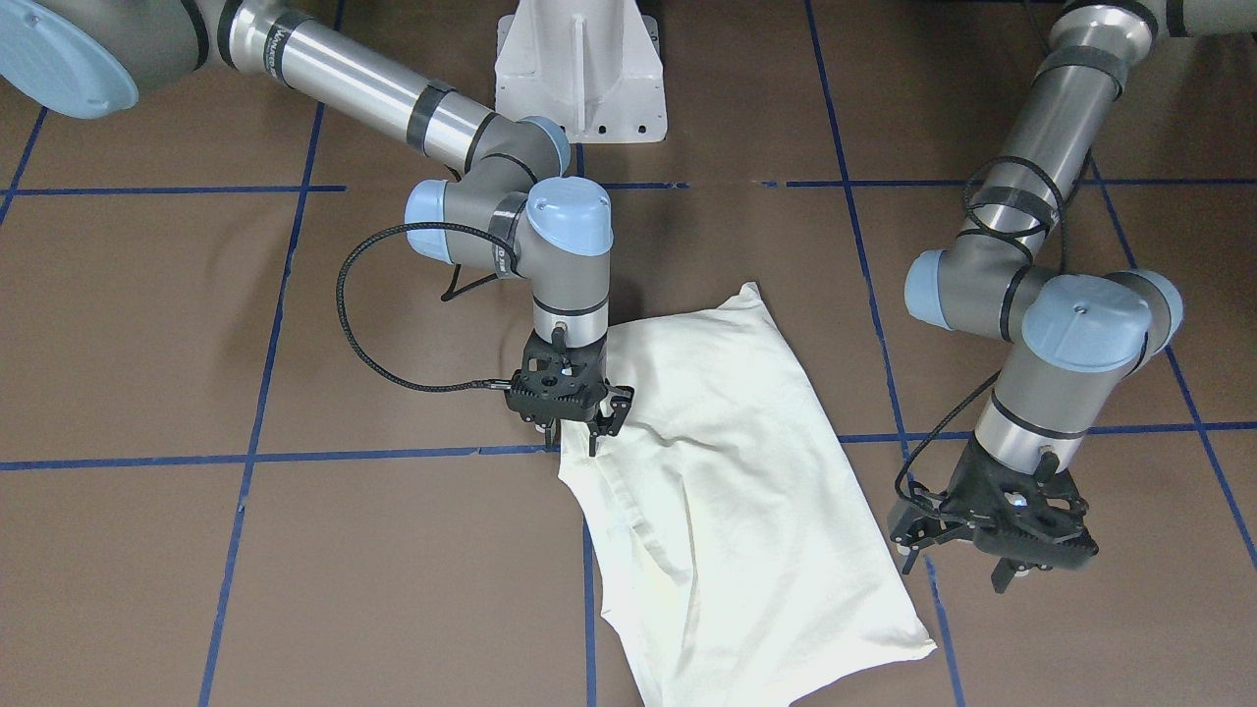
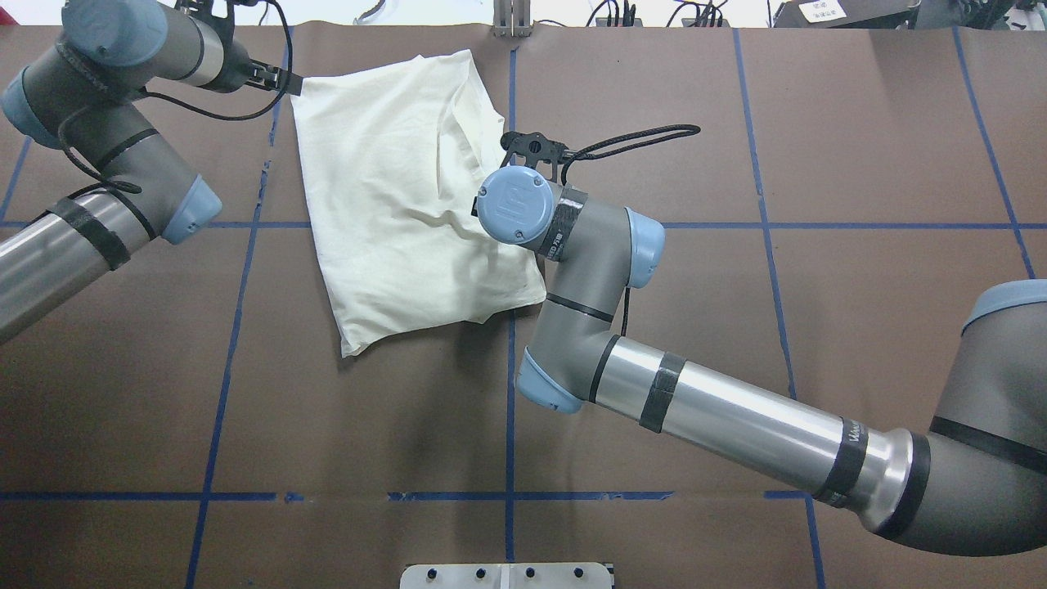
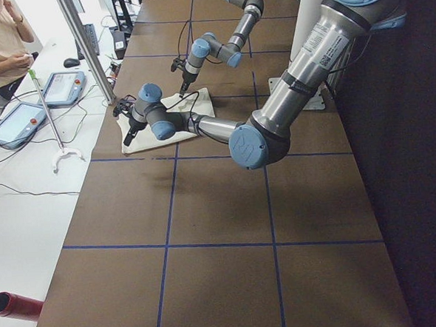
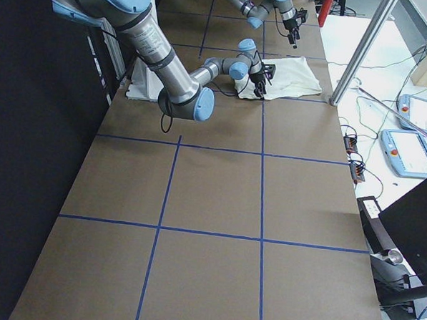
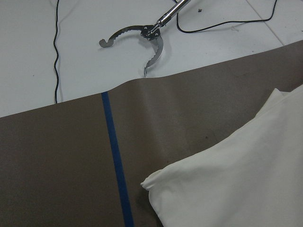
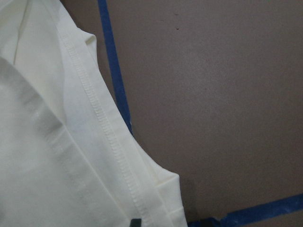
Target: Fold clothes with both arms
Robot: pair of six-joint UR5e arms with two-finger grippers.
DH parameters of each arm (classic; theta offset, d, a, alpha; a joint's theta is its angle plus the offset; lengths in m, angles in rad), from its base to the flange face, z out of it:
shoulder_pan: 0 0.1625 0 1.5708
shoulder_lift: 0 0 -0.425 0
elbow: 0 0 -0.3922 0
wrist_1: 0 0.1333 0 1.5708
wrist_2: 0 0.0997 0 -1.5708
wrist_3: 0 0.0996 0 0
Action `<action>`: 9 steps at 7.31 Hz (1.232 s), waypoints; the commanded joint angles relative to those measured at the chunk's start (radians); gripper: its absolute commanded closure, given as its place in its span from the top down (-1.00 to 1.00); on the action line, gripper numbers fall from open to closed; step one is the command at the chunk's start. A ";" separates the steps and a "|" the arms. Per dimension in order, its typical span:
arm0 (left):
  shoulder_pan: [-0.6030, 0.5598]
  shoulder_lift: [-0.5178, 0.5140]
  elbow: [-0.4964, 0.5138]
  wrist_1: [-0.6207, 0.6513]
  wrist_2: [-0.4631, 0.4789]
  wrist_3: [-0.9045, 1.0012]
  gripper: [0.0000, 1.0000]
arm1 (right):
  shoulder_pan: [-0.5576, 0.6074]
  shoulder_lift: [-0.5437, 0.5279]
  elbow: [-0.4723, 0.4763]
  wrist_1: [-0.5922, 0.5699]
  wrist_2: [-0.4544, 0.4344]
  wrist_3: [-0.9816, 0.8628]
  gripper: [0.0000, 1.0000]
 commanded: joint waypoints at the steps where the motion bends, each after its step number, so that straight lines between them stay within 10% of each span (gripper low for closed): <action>1: 0.000 0.000 0.000 -0.005 0.000 0.001 1.00 | -0.001 0.001 0.000 -0.001 0.000 0.000 -0.18; 3: -0.002 0.002 0.000 -0.007 0.000 0.000 1.00 | -0.001 0.004 0.000 -0.001 0.000 0.000 -1.00; 6: 0.000 0.005 0.000 -0.007 0.000 0.000 1.00 | 0.002 -0.001 0.027 -0.006 0.006 0.008 -1.00; 9: 0.002 0.005 0.000 -0.015 0.000 0.000 1.00 | -0.021 -0.258 0.339 -0.007 0.002 0.013 -1.00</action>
